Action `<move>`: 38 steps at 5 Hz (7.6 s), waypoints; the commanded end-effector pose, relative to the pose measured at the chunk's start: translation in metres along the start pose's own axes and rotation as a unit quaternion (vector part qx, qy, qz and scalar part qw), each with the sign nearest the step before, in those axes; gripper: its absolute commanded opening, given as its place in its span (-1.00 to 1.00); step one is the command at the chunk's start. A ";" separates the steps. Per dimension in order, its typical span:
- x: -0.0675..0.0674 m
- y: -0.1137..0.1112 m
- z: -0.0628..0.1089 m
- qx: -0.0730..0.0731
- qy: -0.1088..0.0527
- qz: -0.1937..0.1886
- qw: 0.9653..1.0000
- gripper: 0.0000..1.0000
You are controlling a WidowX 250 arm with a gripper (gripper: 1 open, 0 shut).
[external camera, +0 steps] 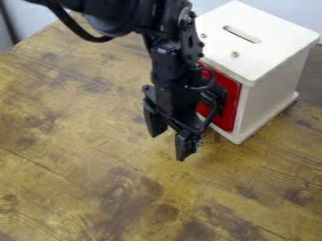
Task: Close the drawer
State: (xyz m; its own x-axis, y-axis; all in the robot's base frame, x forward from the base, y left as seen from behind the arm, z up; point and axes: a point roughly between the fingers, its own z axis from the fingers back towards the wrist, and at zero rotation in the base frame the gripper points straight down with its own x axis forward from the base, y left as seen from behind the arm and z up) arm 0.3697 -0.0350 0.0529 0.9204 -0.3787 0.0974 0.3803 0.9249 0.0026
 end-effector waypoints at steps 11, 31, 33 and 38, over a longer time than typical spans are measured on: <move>0.023 -0.015 0.064 0.017 -0.057 -0.029 0.998 -1.00; -0.002 0.032 0.097 0.016 -0.023 0.079 0.996 1.00; -0.004 0.036 0.096 0.017 -0.028 0.087 0.996 1.00; -0.005 0.039 0.096 0.021 -0.030 0.109 0.993 1.00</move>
State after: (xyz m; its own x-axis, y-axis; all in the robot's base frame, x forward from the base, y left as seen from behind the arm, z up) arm 0.3698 0.0023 0.1275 0.9794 -0.1759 0.0996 0.1766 0.9843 0.0015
